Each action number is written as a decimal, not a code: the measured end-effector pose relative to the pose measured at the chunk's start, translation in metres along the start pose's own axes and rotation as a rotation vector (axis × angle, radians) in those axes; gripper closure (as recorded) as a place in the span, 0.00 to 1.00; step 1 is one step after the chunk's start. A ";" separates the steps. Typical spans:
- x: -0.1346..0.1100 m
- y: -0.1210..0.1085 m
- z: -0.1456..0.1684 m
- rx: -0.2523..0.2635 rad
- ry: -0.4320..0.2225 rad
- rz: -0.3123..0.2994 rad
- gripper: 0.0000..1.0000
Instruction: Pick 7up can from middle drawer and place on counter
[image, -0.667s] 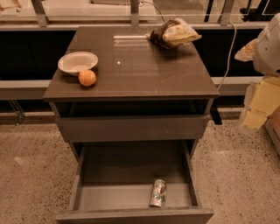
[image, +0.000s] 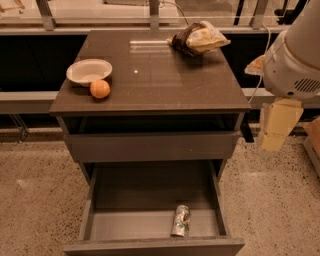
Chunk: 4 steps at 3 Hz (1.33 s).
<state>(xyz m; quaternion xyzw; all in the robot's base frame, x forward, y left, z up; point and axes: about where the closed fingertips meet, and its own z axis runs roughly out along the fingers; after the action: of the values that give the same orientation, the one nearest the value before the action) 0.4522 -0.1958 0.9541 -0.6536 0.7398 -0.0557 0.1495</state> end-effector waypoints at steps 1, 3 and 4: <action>-0.011 0.011 0.069 -0.056 -0.064 -0.155 0.00; 0.003 0.020 0.163 -0.092 -0.217 -0.278 0.00; 0.004 0.020 0.171 -0.104 -0.209 -0.281 0.00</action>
Offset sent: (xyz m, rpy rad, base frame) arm 0.0395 0.0106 -0.2612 0.3030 0.0153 0.5251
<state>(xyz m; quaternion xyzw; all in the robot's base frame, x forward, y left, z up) 0.4830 -0.1774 0.7861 -0.7596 0.6235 0.0306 0.1825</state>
